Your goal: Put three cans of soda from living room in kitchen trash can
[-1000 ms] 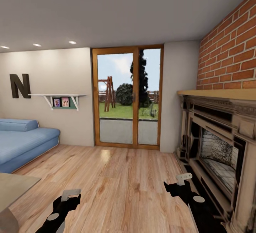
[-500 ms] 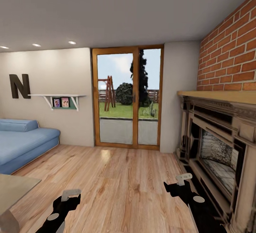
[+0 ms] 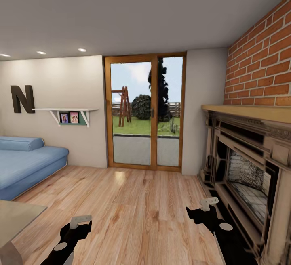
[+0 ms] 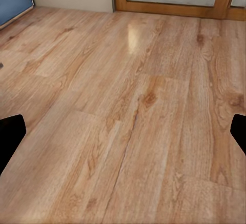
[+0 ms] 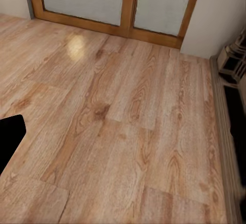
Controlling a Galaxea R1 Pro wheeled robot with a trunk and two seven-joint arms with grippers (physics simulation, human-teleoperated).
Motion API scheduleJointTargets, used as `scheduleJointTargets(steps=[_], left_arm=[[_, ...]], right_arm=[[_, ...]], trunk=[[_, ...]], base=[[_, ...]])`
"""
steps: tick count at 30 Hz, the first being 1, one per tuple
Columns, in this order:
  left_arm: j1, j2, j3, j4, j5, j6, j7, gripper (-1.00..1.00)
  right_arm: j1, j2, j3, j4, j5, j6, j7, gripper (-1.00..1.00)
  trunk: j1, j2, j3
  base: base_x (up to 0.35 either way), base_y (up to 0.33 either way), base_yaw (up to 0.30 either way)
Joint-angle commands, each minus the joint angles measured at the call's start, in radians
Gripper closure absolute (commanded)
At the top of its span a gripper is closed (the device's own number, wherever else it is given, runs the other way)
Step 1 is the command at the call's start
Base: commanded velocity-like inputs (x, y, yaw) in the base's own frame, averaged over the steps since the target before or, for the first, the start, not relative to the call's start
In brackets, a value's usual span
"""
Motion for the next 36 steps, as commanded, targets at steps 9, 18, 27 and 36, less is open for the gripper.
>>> scheduleJointTargets(steps=[9,18,27,36], left_arm=[[0.0,0.0,0.0,0.0,0.0,0.0,0.0,-1.0],[0.0,0.0,0.0,0.0,-0.001,0.0,0.0,-1.0],[0.0,0.0,-0.001,0.0,-0.001,0.0,0.0,-1.0],[0.0,0.001,-0.005,0.001,-0.002,-0.017,-0.005,-1.0]], right_arm=[[0.0,0.0,0.0,0.002,0.0,0.0,0.0,-1.0],[0.0,0.0,0.0,0.011,0.0,-0.001,0.0,-1.0],[0.0,-0.003,-0.001,0.032,0.0,-0.003,0.001,-1.0],[0.0,-0.009,-0.01,0.133,-0.001,-0.113,-0.001,-1.0]], trunk=[[-0.035,0.063,0.028],[-0.069,0.126,0.056],[-0.104,0.189,0.085],[-0.138,0.252,0.113]], base=[[0.0,0.0,0.0],[0.0,0.0,0.0],[0.0,0.0,0.0],[0.0,0.0,0.0]])
